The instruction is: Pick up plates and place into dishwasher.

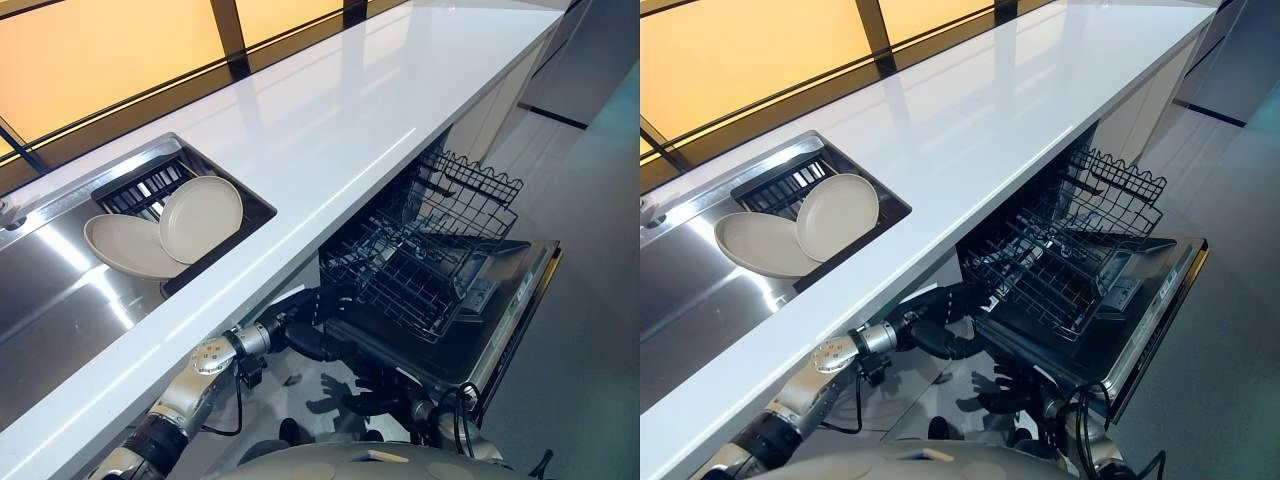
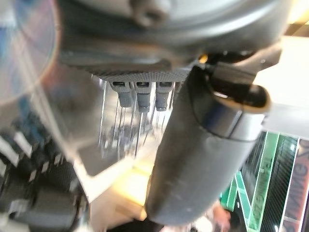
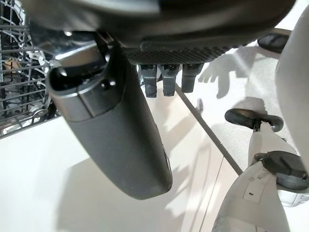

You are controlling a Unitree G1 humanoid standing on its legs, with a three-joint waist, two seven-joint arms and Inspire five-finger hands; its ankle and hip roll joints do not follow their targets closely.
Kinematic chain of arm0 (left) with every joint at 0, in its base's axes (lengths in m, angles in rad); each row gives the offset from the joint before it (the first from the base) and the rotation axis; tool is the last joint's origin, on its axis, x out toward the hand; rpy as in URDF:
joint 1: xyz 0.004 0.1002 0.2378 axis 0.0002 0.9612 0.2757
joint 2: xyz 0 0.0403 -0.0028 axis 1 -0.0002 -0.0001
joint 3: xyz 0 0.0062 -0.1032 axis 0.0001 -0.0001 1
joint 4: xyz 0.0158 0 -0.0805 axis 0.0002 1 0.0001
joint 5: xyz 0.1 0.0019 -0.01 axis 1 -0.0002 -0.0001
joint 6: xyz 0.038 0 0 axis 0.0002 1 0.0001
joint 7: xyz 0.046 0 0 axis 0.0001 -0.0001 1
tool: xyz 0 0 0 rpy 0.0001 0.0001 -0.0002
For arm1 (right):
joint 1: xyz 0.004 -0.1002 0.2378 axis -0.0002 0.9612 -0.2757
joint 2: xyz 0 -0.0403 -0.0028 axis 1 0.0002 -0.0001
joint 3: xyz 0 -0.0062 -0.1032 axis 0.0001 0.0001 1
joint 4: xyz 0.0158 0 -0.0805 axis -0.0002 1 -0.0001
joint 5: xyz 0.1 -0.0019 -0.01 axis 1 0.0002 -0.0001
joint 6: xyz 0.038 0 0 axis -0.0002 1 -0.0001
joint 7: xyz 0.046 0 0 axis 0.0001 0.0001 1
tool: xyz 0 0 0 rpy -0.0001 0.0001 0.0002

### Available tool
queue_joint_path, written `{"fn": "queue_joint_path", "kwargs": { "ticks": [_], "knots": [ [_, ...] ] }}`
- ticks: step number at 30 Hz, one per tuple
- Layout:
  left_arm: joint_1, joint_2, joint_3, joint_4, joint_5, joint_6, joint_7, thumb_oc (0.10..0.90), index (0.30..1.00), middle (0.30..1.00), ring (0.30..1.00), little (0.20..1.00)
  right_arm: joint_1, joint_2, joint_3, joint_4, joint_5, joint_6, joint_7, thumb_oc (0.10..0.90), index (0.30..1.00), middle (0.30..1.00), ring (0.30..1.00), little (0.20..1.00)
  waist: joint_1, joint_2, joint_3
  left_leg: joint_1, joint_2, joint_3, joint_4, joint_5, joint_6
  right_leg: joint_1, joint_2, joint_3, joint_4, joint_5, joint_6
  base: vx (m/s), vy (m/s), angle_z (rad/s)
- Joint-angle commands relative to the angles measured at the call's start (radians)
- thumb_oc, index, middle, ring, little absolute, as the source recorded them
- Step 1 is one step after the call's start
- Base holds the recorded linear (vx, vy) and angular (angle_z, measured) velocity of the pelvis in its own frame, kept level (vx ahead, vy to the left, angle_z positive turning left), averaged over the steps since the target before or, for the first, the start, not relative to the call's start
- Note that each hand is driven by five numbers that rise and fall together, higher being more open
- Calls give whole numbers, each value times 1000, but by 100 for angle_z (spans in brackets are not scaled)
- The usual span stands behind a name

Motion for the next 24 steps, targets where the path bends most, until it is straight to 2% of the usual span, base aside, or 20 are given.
{"fn": "queue_joint_path", "kwargs": {
  "ticks": [1, 2, 4, 8, 9, 12, 16, 18, 24],
  "knots": [
    [-165, -17, 26, -209, -242, 25, -100, 800, 900, 900, 900, 900, -47, 5, 12, -70, -14, -45, -8, 800, 900, 900, 900, 900, -12, -8, -17, 43, -72, -20, 6, -97, 45, -6, -10, 28, 17, 35, 63, 0, 0, 0],
    [-178, -14, 25, -240, -326, 64, -111, 800, 900, 900, 900, 900, -48, 6, 14, -61, -16, -46, -16, 800, 900, 900, 900, 900, -12, -8, -20, 43, -72, -22, 6, -98, 45, -6, -10, 30, 16, 36, 62, 0, 0, 0],
    [-202, -62, 35, -282, -436, 151, -110, 800, 900, 900, 900, 900, -54, 13, 17, -41, -20, -45, -24, 800, 900, 900, 900, 900, -11, -10, -24, 46, -72, -25, 6, -102, 45, -3, -12, 30, 17, 35, 60, 15, -24, 4],
    [-238, -91, 28, -314, -510, 224, -138, 800, 900, 900, 900, 900, -63, 19, 23, -9, -21, -49, -29, 800, 900, 900, 900, 900, -15, -12, -30, 47, -72, -26, 6, -103, 44, -3, -11, 35, 16, 36, 59, 6, -19, 7],
    [-255, -104, 34, -331, -547, 256, -134, 800, 900, 900, 900, 900, -65, 20, 24, 7, -25, -56, -27, 800, 900, 900, 900, 900, -17, -12, -32, 48, -73, -27, 6, -105, 45, -2, -11, 38, 15, 36, 58, 0, 0, 0],
    [-308, -132, 46, -372, -679, 293, -93, 800, 900, 900, 900, 900, -74, 29, 34, 45, -28, -71, -38, 800, 900, 900, 900, 900, -22, -11, -41, 51, -73, -24, 6, -109, 44, 1, -12, 43, 13, 35, 56, 0, 0, 0],
    [-354, -133, 91, -402, -802, 284, -3, 800, 900, 900, 900, 900, -77, 35, 40, 57, -25, -60, -42, 800, 900, 900, 900, 900, -29, -11, -47, 55, -73, -19, 6, -113, 42, 4, -12, 49, 12, 33, 55, 0, 0, 0],
    [-380, -125, 117, -421, -830, 252, 44, 800, 900, 900, 900, 900, -76, 36, 43, 70, -34, -60, -46, 800, 900, 900, 900, 900, -29, -10, -51, 56, -73, -17, 6, -114, 41, 6, -12, 50, 11, 30, 55, 0, 0, 0],
    [-484, -49, 216, -468, -809, 61, 209, 800, 900, 900, 900, 900, -78, 38, 53, 86, -39, -56, -64, 800, 900, 900, 900, 900, -24, -7, -60, 57, -72, -20, 6, -112, 37, 11, -14, 36, 11, 26, 54, 0, 0, 0]
  ]
}}
